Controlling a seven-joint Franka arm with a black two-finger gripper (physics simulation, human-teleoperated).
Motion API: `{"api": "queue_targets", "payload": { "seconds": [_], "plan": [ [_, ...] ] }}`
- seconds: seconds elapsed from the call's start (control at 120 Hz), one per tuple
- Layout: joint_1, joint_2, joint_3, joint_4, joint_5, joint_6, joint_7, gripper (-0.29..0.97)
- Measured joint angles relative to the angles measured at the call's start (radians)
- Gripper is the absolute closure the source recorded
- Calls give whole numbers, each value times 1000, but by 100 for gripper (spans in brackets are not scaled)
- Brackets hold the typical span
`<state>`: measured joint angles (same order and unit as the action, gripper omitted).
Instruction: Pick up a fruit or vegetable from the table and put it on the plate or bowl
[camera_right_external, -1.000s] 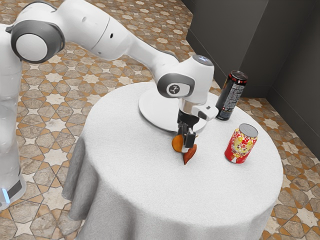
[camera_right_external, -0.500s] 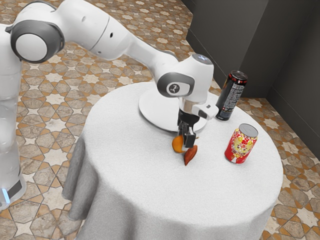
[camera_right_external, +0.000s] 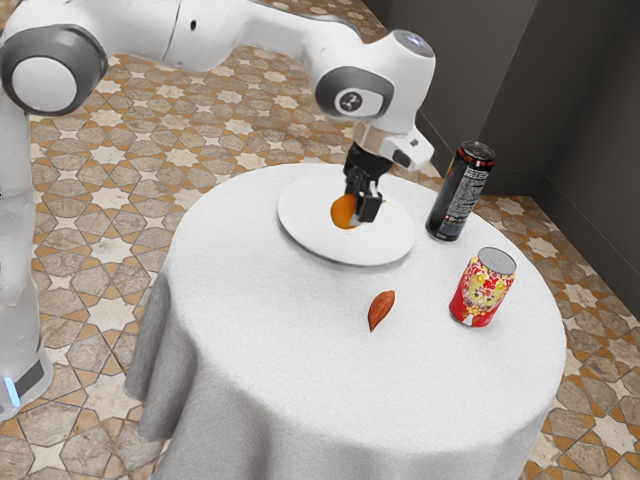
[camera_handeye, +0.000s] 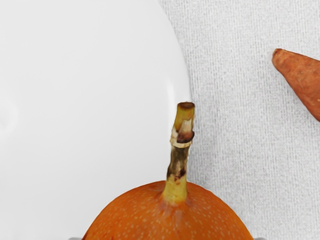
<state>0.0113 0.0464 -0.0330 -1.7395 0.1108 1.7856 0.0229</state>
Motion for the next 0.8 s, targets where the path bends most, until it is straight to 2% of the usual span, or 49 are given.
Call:
{"api": "queue_targets", "payload": {
  "seconds": [0.058,0.167,0.225,0.4,0.517,0.642,0.8],
  "plan": [
    [71,30,0,31,2,-15,17,35],
    [280,52,5,53,17,-32,48,34],
    [331,59,-1,59,22,-36,63,34],
    [286,88,-56,92,33,-28,102,34],
    [291,101,-64,93,35,-20,124,34],
    [283,132,-73,143,32,-16,161,15],
    [257,136,-71,169,28,-14,204,5]
  ]
}}
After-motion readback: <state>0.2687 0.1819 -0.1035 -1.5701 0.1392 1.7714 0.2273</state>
